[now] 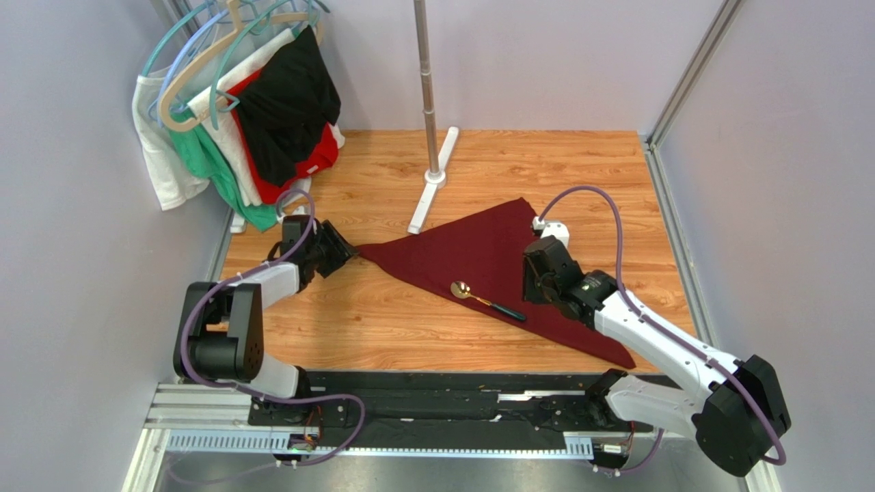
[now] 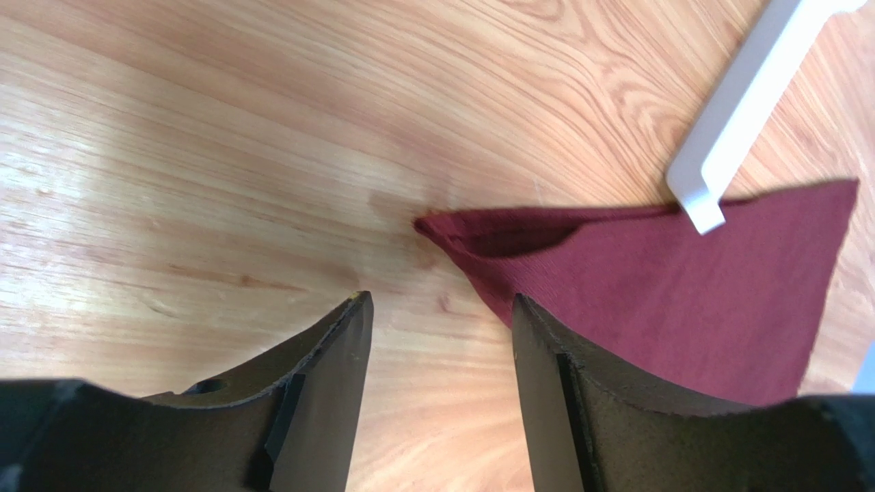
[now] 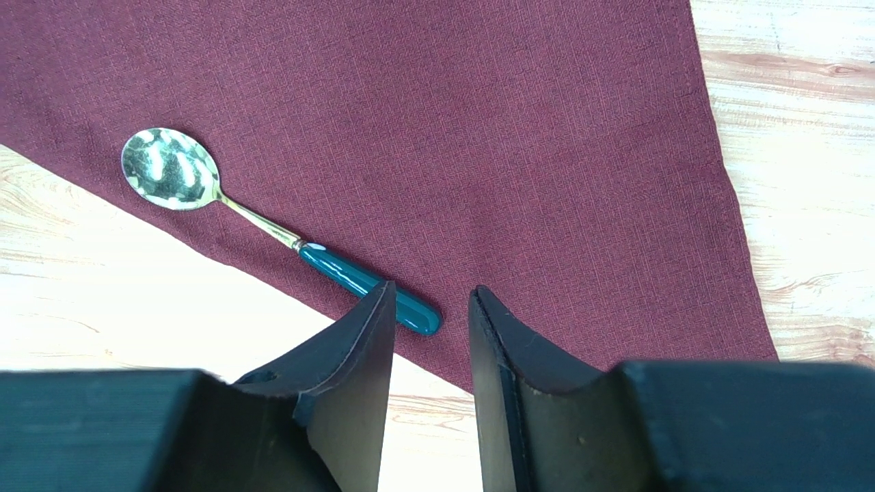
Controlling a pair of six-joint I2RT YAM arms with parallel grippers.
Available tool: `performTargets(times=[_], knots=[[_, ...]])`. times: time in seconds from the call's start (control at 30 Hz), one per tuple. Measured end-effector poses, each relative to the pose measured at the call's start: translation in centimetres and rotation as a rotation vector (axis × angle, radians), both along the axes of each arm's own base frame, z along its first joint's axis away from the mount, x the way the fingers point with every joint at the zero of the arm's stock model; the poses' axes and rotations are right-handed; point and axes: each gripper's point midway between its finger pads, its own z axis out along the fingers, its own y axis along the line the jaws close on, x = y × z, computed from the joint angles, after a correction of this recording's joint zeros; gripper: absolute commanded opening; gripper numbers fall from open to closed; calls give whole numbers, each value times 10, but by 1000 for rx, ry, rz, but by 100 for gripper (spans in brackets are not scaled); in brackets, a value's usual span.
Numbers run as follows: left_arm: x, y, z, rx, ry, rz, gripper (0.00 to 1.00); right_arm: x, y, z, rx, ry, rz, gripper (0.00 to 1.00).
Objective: Fold the napkin, place the utensils inside, and roll it up
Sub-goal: Fold the napkin at the center of the board.
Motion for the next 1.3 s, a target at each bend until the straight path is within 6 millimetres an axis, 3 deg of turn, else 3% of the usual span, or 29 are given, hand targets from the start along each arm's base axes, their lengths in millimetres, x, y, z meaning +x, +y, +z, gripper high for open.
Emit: performTargets(times=[0.33,0.73,1.3], knots=[[9,8,-9,22,13,37,52,0,0,2,5,-6,-1,36],[23,-1,5,-44,-50,38,51,0,0,1,2,-4,0,36],[14,0,5,-67,-37,64,47,0,0,2,3,-7,-1,36]])
